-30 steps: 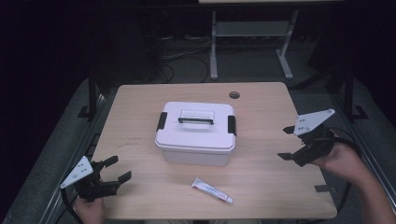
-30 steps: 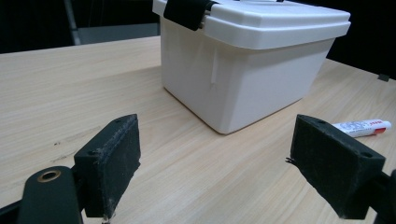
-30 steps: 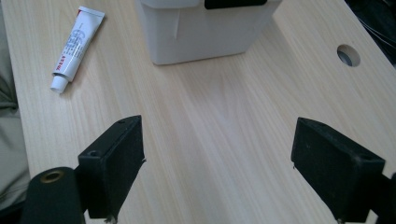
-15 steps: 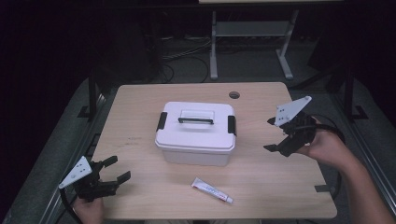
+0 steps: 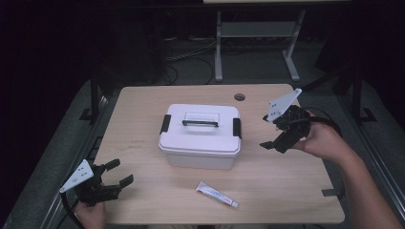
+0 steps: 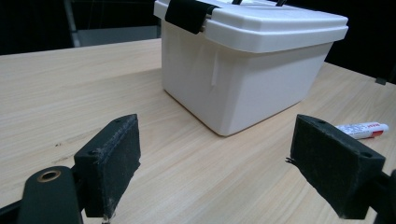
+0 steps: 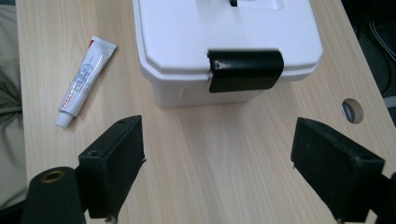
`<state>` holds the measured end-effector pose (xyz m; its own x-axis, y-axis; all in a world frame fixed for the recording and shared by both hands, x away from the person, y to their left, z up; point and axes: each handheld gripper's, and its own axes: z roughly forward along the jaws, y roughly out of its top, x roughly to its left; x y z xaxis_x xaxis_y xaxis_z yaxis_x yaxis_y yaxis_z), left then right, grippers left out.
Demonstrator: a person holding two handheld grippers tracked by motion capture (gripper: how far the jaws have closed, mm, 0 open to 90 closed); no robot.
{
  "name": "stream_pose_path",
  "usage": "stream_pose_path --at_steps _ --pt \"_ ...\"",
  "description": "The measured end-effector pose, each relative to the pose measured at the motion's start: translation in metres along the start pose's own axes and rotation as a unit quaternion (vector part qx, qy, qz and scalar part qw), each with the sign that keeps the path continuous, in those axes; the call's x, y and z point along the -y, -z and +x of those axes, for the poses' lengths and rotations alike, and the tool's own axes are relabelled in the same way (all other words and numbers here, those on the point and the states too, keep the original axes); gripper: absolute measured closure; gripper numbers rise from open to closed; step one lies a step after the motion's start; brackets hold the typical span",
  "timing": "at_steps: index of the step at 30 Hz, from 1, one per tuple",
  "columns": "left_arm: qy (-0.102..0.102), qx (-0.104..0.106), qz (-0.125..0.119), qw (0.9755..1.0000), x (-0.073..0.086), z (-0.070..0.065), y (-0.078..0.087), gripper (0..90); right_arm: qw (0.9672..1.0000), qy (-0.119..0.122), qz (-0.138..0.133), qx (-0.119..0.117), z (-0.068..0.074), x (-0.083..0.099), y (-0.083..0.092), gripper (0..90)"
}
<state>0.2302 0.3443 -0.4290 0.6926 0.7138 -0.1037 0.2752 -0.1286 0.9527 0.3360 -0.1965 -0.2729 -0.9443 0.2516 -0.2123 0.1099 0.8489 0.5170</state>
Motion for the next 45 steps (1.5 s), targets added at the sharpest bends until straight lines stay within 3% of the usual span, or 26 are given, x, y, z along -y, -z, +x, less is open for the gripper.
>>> stream_pose_path --at_steps 20,35,38,45 --pt "0.000 0.001 -0.004 1.0000 0.000 0.000 0.001 15.7 0.9994 0.028 0.018 -0.013 -0.008 -0.051 -0.014 16.9" --pt "0.001 0.002 -0.007 1.0000 -0.001 0.000 0.001 15.7 0.9984 0.046 0.015 -0.028 -0.013 -0.082 -0.033 17.1" --pt "0.000 0.002 -0.008 1.0000 -0.001 0.000 0.002 15.7 0.9983 0.046 0.006 -0.036 -0.014 -0.086 -0.036 21.7" --pt "0.002 0.003 -0.007 1.0000 -0.001 0.000 0.001 15.7 0.9983 0.041 0.006 -0.040 -0.016 -0.094 -0.047 21.8"
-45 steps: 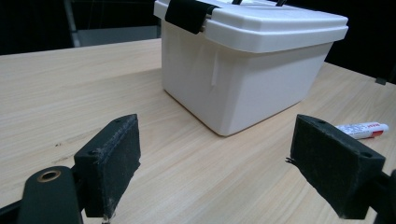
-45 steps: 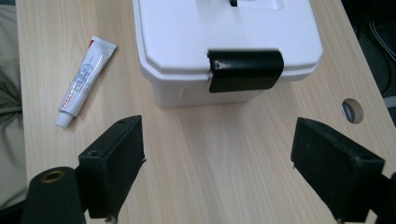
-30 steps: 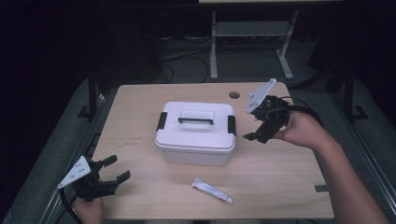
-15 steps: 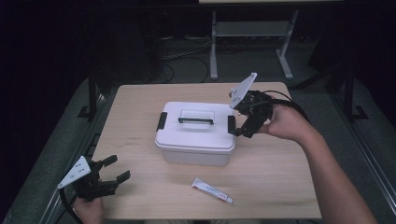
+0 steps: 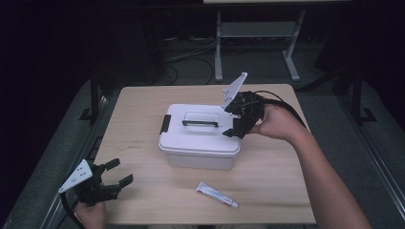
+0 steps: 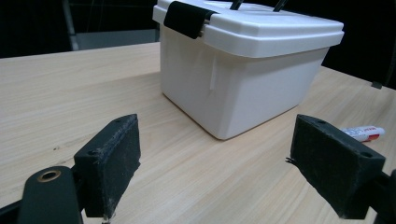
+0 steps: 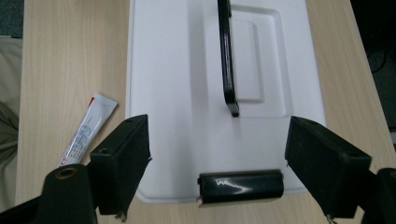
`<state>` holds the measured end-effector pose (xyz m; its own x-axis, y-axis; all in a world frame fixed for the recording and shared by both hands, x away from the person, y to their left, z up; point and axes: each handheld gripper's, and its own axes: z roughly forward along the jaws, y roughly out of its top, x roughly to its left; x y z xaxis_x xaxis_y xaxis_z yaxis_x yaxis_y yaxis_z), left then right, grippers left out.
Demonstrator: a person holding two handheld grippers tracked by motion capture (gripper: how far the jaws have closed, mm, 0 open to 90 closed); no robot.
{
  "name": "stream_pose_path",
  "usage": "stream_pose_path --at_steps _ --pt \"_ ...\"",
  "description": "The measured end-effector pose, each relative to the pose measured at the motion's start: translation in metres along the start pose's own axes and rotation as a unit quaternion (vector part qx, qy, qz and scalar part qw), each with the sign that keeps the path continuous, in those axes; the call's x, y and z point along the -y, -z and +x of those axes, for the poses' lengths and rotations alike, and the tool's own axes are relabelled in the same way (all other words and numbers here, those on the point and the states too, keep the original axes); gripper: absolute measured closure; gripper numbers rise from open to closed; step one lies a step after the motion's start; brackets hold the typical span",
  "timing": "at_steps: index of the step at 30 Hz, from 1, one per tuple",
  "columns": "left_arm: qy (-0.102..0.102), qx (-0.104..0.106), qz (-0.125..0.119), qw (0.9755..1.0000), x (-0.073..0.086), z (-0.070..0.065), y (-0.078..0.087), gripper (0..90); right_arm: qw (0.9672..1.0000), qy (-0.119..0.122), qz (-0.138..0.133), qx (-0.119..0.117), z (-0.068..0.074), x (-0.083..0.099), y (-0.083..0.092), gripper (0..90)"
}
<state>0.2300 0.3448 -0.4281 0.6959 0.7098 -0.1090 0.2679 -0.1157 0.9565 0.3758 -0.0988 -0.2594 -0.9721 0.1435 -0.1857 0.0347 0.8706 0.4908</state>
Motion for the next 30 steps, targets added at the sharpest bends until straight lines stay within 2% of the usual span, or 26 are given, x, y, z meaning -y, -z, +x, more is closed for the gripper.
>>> stream_pose_path --at_steps 7,18,30 --pt "0.003 -0.001 -0.004 1.0000 0.000 0.000 0.001 15.7 1.0000 -0.004 -0.006 -0.006 -0.002 -0.012 -0.009 22.3" --pt "0.004 -0.001 -0.010 0.9999 0.000 0.001 0.002 15.7 0.9999 0.002 0.007 -0.011 -0.006 -0.031 -0.021 26.4" --pt "0.004 0.000 -0.010 0.9999 -0.001 0.001 0.002 15.7 0.9996 0.002 0.019 -0.021 -0.012 -0.044 -0.037 34.9"
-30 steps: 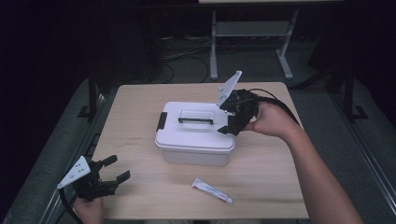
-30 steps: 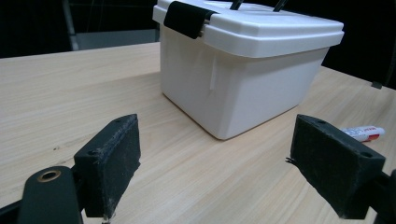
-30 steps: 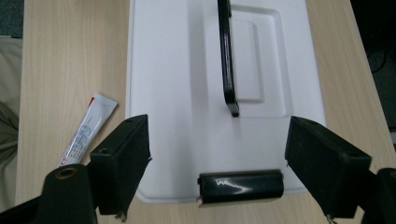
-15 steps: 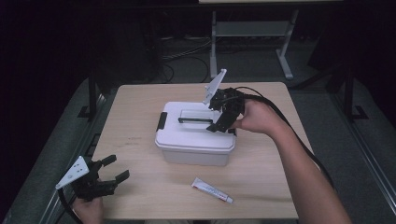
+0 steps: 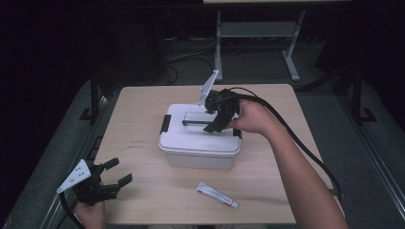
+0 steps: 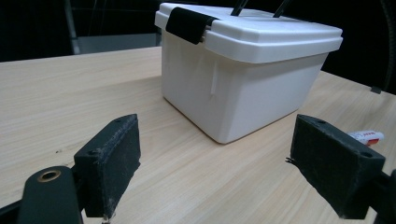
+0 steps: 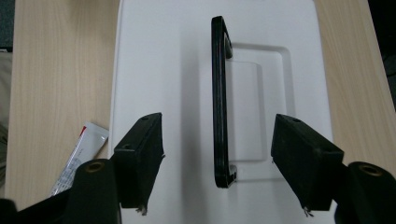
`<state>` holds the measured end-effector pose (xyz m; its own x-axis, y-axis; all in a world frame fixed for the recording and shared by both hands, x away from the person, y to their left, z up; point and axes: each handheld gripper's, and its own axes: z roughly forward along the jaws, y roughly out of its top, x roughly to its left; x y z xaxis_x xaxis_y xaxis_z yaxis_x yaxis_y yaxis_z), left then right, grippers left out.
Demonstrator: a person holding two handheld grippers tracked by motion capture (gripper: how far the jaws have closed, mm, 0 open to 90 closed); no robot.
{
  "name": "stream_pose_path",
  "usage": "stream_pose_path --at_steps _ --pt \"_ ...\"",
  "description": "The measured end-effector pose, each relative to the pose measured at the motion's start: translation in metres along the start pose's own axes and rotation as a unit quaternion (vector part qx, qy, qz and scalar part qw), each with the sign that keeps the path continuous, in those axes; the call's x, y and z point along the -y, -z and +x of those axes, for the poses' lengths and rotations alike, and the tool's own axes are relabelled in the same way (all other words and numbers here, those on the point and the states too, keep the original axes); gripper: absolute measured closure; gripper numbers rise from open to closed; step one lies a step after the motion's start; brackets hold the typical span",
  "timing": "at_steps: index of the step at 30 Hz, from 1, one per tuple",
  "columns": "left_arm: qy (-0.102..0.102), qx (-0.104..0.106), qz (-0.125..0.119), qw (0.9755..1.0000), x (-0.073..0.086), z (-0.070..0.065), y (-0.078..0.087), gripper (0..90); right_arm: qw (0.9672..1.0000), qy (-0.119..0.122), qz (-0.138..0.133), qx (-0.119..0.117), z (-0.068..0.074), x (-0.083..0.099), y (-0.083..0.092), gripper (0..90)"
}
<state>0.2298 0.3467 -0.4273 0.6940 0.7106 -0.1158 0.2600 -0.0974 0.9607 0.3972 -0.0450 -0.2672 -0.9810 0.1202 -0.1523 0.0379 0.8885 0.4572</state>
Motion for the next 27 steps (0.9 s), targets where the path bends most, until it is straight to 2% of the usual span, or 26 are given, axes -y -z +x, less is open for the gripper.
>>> stream_pose_path --at_steps 3,13,18,27 --pt "0.000 0.000 0.000 1.0000 0.000 0.000 0.000 15.7 1.0000 0.001 0.003 0.001 -0.001 -0.002 -0.002 36.1" --pt "0.000 0.000 0.000 1.0000 0.000 0.000 0.000 15.7 0.9999 -0.004 -0.005 -0.013 -0.010 -0.004 -0.015 55.3" --pt "0.000 0.000 0.000 1.0000 0.000 0.000 0.000 15.7 0.9997 -0.008 -0.015 -0.017 -0.014 -0.004 -0.018 61.5" --pt "-0.001 0.000 -0.001 1.0000 0.000 0.000 0.000 15.7 0.9994 -0.010 -0.015 -0.029 -0.016 -0.005 -0.022 71.7"
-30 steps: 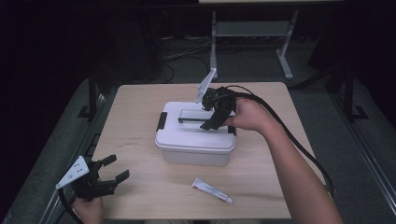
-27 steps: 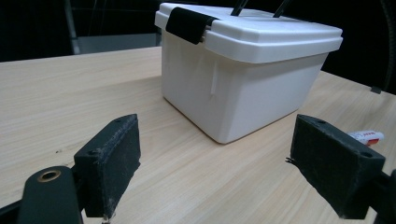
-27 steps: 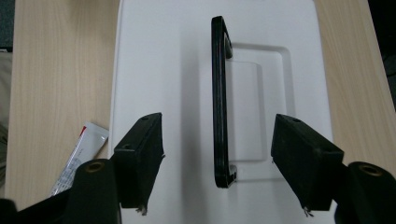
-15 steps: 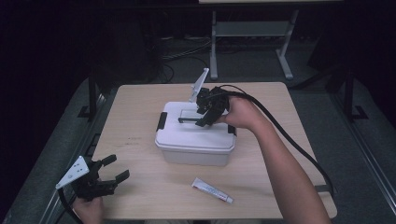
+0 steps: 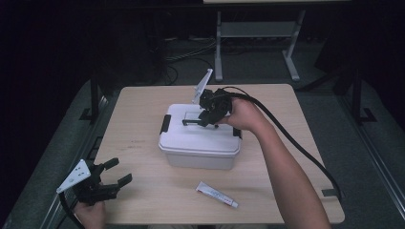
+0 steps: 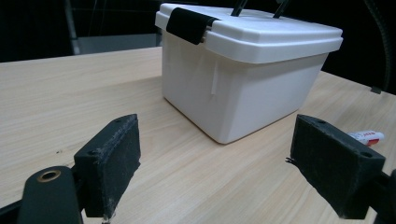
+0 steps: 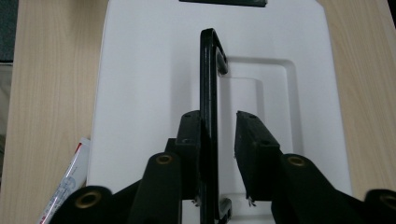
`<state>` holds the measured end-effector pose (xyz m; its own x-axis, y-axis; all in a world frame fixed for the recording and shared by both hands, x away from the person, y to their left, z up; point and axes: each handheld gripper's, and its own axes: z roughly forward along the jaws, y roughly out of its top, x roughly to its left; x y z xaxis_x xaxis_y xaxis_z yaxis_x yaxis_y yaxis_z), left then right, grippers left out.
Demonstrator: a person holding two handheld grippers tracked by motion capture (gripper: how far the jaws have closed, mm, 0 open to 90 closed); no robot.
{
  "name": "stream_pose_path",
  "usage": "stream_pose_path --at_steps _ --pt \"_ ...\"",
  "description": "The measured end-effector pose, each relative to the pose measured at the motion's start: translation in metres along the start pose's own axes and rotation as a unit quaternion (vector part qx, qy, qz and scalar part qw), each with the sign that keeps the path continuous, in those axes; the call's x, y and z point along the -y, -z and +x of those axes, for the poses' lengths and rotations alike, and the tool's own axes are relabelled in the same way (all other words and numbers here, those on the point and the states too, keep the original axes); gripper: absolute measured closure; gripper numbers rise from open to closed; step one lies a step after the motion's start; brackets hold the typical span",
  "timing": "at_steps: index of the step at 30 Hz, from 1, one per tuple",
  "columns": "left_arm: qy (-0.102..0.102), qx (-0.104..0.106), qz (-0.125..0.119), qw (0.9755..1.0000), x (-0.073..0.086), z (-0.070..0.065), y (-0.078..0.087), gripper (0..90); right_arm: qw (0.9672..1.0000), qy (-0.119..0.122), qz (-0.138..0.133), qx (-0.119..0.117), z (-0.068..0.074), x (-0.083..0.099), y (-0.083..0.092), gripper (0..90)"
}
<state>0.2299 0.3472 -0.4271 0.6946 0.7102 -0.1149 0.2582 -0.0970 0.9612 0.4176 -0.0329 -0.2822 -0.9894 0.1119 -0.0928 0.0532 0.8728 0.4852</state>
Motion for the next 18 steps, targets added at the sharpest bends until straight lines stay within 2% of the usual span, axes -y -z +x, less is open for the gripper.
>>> stream_pose_path --at_steps 18 --pt "0.001 -0.001 -0.001 1.0000 0.0001 0.0008 0.0008 15.7 0.9997 -0.014 0.014 -0.011 -0.0079 -0.0025 -0.0027 79.6"
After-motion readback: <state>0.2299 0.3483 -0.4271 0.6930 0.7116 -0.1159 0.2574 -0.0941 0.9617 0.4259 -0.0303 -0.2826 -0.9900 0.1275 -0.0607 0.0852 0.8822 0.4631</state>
